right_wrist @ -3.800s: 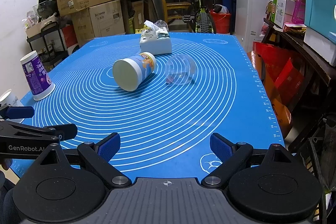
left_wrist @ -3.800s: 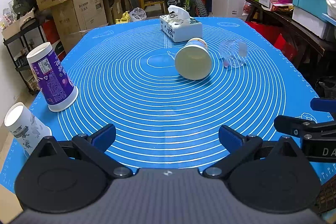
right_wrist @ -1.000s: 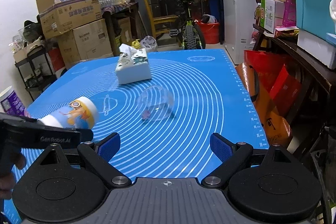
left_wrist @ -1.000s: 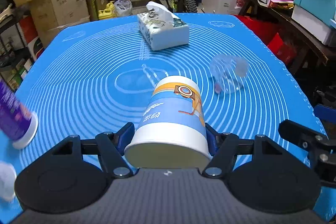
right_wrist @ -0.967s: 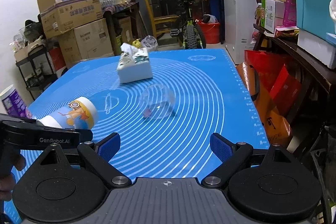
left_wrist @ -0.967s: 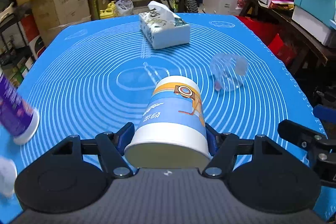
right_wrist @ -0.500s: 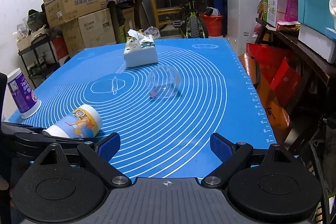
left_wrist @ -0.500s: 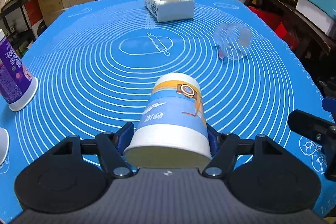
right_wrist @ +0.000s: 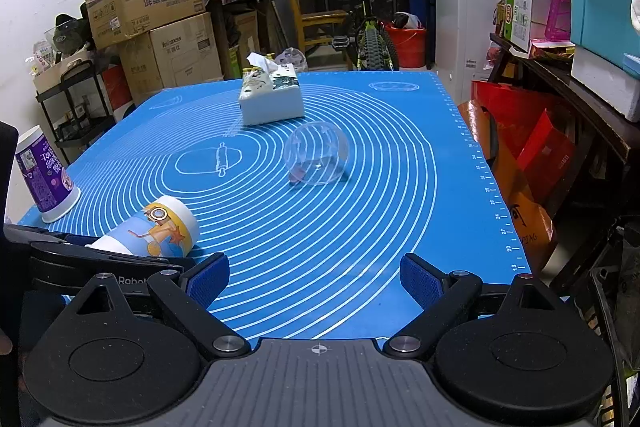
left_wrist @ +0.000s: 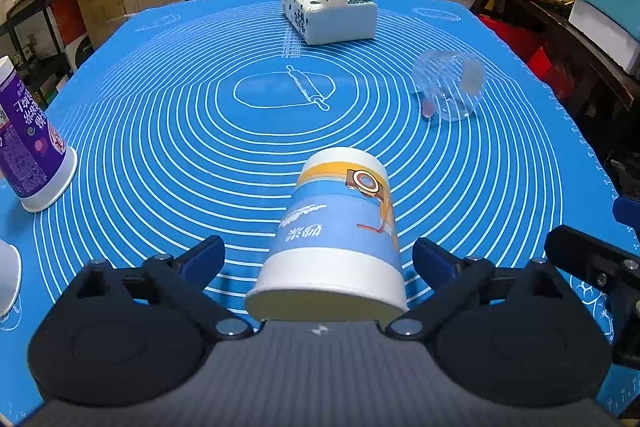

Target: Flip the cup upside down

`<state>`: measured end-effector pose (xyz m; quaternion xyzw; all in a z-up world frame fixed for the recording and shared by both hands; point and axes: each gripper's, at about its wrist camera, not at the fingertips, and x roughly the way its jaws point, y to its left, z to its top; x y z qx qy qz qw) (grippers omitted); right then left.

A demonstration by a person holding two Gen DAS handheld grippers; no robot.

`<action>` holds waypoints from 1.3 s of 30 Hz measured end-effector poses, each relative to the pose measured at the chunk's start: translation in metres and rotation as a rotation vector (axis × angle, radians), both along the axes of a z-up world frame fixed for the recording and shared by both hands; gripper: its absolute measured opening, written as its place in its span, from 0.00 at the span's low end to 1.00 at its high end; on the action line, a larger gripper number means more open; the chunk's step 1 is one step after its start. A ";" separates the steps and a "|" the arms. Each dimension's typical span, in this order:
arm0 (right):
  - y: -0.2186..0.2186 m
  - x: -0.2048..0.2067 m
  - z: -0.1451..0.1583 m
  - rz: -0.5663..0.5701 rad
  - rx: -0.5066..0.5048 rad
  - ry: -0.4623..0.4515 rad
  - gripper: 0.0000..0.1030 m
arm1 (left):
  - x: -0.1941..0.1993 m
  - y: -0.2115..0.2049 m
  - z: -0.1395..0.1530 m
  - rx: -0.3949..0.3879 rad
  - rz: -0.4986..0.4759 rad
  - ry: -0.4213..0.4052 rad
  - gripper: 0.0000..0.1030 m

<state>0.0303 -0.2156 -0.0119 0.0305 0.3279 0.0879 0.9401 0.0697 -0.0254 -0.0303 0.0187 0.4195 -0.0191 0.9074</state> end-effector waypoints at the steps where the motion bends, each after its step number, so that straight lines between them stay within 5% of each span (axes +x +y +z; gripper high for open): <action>1: 0.000 0.000 0.000 0.000 0.000 0.000 0.90 | 0.000 0.000 0.000 0.004 -0.004 0.001 0.97; 23: 0.034 0.015 0.039 0.099 0.007 -0.025 0.91 | -0.026 0.039 0.059 0.019 -0.004 -0.148 1.00; 30: 0.070 0.048 0.036 0.195 0.073 0.113 0.91 | -0.021 0.085 0.045 0.028 0.073 -0.111 1.00; 39: 0.101 0.096 0.004 0.186 0.113 0.325 0.90 | -0.015 0.114 0.035 0.039 0.126 -0.096 1.00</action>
